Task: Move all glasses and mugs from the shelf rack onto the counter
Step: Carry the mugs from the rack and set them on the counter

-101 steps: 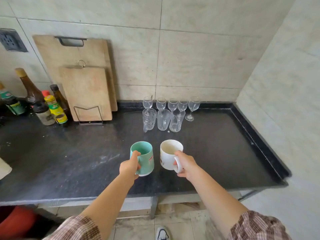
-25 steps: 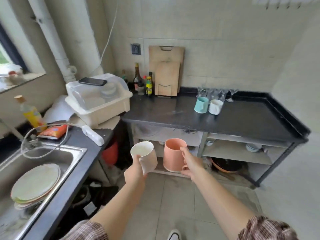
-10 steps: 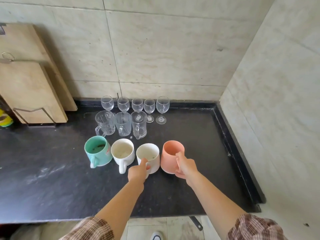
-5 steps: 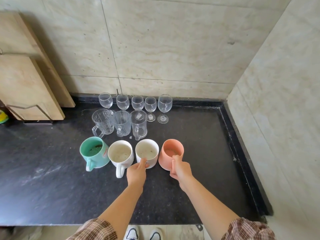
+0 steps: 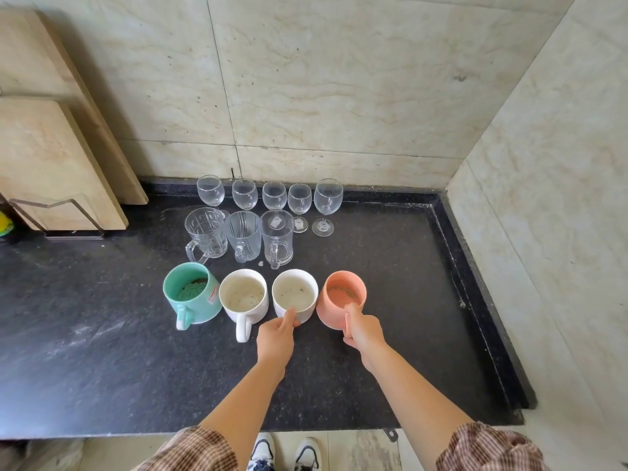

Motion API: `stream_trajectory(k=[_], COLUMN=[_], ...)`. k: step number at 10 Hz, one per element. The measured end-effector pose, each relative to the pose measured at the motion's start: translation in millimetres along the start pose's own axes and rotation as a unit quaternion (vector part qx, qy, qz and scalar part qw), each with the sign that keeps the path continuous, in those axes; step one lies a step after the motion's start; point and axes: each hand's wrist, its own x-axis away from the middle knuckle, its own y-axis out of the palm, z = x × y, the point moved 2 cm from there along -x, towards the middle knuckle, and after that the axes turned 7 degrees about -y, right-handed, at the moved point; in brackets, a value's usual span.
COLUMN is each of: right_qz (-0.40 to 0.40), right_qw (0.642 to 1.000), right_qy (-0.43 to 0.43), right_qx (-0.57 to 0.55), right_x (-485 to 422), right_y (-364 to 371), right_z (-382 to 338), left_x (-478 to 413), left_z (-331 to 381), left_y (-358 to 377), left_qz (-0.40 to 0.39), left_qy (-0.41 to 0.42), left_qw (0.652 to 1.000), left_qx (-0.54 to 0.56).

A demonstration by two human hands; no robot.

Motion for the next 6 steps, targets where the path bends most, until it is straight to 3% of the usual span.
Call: stream_trajectory(k=[2, 4, 5, 6], right_qz=[0.038, 0.119, 0.090, 0.041], right_qw=[0.989, 0.906, 0.891, 0.899], right_qy=[-0.069, -0.226, -0.293, -0.335], right_qx=[0.126, 0.337, 0.336, 0.277], right_x=[3.4, 17.0, 22.4, 38.5], right_y=[-5.1, -24.6, -25.7, -26.2], right_z=[-9.3, -31.9, -48.1, -80.2], left_x=[4.9, 24.6, 32.0, 28.8], left_z=[11.1, 37.0, 55.3, 66.2], left_y=[-11.2, -40.5, -59.4, -75.6], left_qz=[-0.019, 0.000, 0.026, 0.073], left_qy=[0.019, 0.111, 0.202, 0.254], left_qw=[0.994, 0.959, 0.922, 0.914], left_qx=[-0.102, -0.260, -0.331, -0.308])
